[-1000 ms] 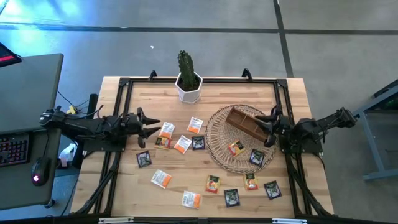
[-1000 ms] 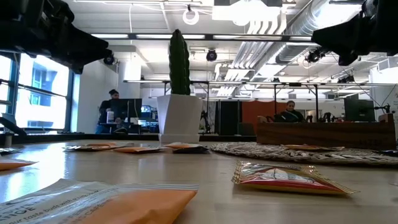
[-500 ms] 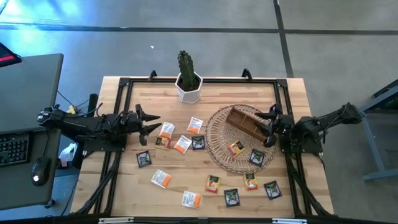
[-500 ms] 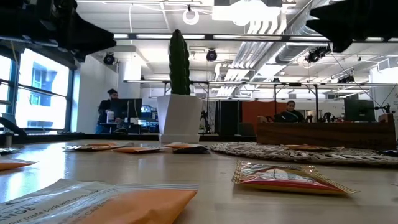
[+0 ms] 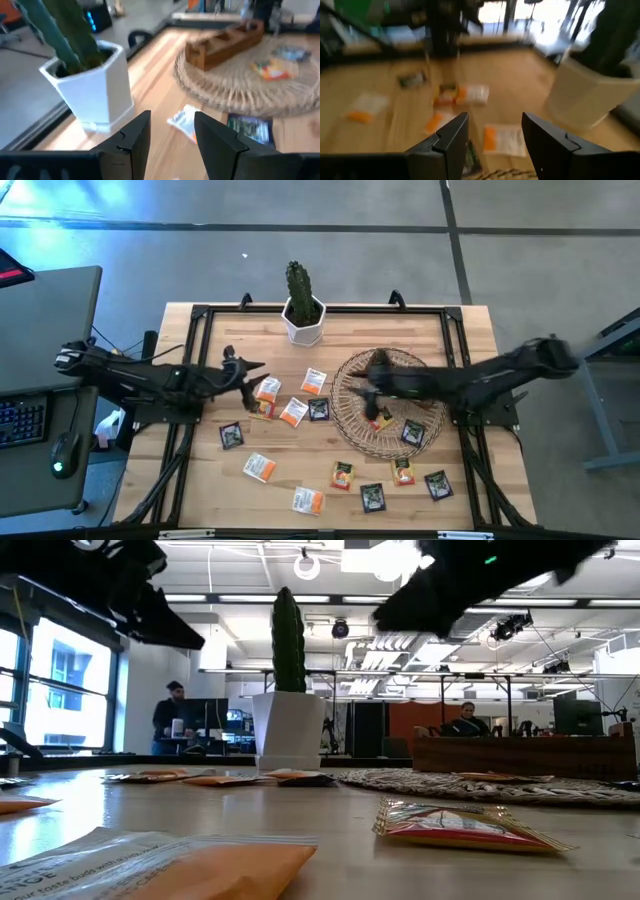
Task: Pick & Place Tea
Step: Put the purple tea bag into the left section of the wooden organizer
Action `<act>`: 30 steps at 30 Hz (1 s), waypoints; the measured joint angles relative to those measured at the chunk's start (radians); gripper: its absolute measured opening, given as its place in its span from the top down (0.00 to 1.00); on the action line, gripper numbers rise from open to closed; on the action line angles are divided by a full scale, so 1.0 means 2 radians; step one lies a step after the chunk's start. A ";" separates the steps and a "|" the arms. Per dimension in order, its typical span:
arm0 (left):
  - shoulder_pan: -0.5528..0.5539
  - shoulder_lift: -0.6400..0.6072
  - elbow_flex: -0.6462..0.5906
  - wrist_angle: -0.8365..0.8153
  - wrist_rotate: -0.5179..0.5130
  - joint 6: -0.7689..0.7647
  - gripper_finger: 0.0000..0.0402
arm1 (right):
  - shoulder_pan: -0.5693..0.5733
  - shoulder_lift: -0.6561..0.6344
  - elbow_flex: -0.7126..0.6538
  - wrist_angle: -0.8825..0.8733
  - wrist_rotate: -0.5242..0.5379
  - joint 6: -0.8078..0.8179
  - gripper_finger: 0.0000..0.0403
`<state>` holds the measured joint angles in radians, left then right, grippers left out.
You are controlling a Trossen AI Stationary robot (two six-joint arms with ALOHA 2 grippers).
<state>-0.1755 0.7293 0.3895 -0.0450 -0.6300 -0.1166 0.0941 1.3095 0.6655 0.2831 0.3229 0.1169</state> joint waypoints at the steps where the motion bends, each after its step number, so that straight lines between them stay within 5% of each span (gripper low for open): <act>1: 0.000 0.009 0.004 -0.002 0.006 0.003 0.63 | -0.009 0.032 0.021 -0.015 -0.008 0.000 0.55; 13: 0.000 0.099 0.024 -0.001 0.097 -0.054 0.63 | -0.060 0.268 0.205 -0.165 -0.124 0.000 0.55; 30: 0.000 0.153 0.024 0.022 0.077 -0.063 0.63 | -0.064 0.314 0.228 -0.196 -0.135 0.028 0.55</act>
<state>-0.1761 1.0348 0.4374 -0.0002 -0.4766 -0.2417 -0.0338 1.9381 1.1210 -0.1096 0.0530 0.1728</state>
